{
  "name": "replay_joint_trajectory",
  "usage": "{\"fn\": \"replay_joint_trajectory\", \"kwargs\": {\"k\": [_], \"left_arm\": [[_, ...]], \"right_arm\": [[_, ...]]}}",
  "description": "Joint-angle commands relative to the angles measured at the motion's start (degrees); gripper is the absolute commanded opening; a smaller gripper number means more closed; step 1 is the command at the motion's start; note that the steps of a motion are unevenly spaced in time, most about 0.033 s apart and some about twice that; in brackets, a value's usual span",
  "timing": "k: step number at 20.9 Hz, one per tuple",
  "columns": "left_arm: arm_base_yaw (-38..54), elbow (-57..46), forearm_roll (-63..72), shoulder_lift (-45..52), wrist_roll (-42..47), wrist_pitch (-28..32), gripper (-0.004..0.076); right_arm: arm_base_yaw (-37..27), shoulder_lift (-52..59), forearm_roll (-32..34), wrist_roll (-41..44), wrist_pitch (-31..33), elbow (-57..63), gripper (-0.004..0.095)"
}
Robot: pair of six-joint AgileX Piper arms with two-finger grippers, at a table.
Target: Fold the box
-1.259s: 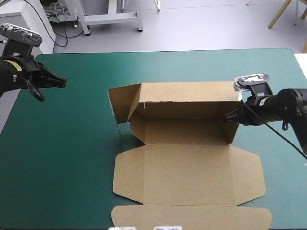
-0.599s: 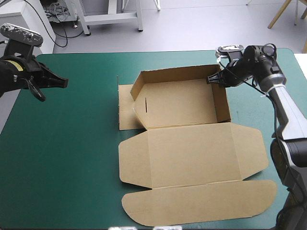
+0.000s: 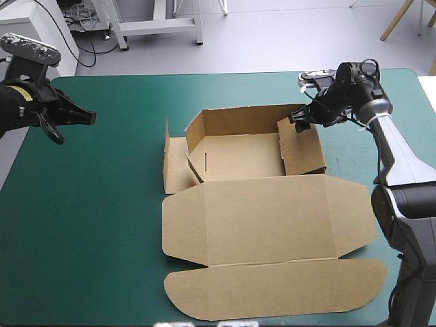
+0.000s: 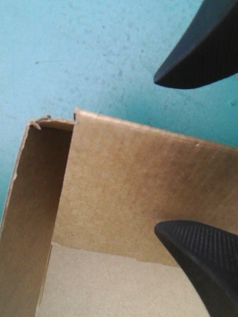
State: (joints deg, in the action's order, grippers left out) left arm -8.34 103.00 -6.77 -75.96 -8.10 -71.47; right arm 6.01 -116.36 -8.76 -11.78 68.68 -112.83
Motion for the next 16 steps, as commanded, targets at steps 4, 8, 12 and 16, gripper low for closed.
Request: {"fn": "replay_joint_trajectory", "kwargs": {"k": [4, 8, 12, 16], "left_arm": [[0.2, 1.6, -2.8, 1.4, 0.3, 1.9, -0.0004], [0.2, 1.1, -4.5, 1.4, 0.7, 1.0, -0.0004], [0.2, -0.8, -5.1, 1.4, 0.7, 1.6, -0.0004], [0.2, -1.2, -4.0, 1.4, 0.7, 1.3, -0.0004]], "right_arm": [[0.0, 11.3, 0.9, -0.1, 0.3, -2.5, 0.0713], [0.0, 23.0, 1.3, 0.1, 0.3, -2.5, 0.0713], [0.0, 29.6, 2.7, 0.9, 0.3, -2.0, 0.0713], [0.0, 29.8, 4.1, 1.6, 0.3, 1.6, 0.0713]]}}
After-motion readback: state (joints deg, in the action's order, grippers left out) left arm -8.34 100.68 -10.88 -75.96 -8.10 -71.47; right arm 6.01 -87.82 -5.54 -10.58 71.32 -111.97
